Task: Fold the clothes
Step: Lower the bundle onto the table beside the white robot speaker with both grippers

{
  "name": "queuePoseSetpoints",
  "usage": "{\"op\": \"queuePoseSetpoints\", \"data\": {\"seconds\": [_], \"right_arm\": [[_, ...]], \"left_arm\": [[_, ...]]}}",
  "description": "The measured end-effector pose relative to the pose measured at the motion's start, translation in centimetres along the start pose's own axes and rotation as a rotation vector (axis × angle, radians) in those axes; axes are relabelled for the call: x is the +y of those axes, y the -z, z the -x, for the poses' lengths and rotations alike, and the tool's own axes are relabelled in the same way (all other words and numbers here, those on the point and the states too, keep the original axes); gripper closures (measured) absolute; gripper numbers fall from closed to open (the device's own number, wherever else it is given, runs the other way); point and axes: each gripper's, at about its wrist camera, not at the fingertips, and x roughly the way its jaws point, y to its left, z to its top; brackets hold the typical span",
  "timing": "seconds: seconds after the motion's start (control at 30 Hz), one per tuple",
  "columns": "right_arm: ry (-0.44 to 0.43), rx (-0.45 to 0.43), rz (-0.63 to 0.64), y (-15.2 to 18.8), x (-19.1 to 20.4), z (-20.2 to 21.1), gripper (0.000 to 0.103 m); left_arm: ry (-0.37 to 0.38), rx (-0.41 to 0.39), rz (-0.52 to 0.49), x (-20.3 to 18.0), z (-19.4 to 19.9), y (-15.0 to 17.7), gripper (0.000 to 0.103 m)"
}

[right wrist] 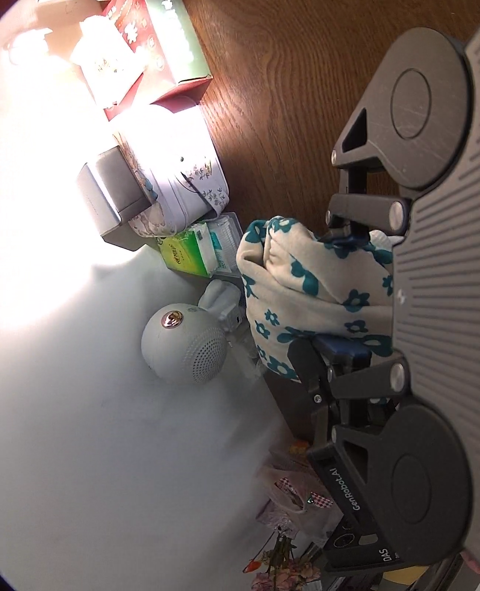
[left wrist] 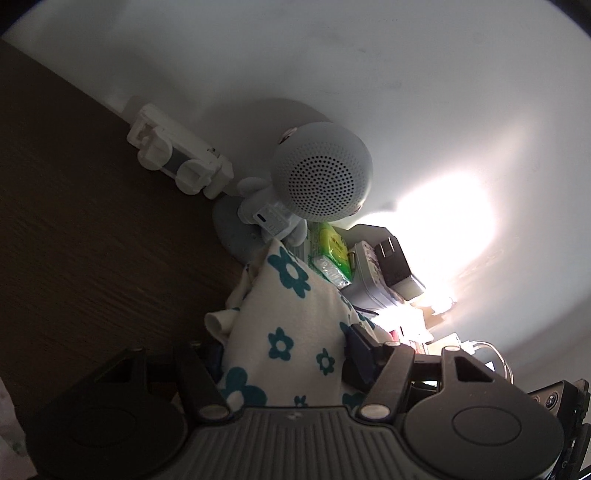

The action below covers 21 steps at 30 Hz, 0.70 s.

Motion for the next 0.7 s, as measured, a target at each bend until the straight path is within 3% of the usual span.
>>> {"op": "queuePoseSetpoints", "data": {"seconds": [0.23,0.33,0.5,0.57,0.67,0.7], "right_arm": [[-0.009,0.001,-0.016,-0.2,-1.4,-1.1,0.051],[-0.011,-0.017,-0.02,0.0,-1.7,-0.8,0.044],[0.032,-0.087,0.03,0.0,-1.5,1.8,0.03],[0.062,-0.139,0.081,0.0,-0.9,3.3,0.03],[0.116,-0.214,0.191,0.4,1.3,4.5,0.038],[0.136,-0.237,0.236,0.7,2.2,4.7,0.051]], "left_arm": [[-0.029,-0.006,-0.016,-0.1,-0.3,-0.1,0.037],[-0.032,-0.01,-0.04,-0.2,0.1,-0.4,0.026],[-0.114,-0.123,-0.173,-1.4,3.3,-1.3,0.023],[-0.141,-0.193,-0.254,-2.2,4.7,-1.4,0.023],[-0.163,-0.227,-0.422,-4.3,5.4,-0.9,0.031],[-0.17,-0.221,-0.476,-5.1,5.3,-0.6,0.047]]}}
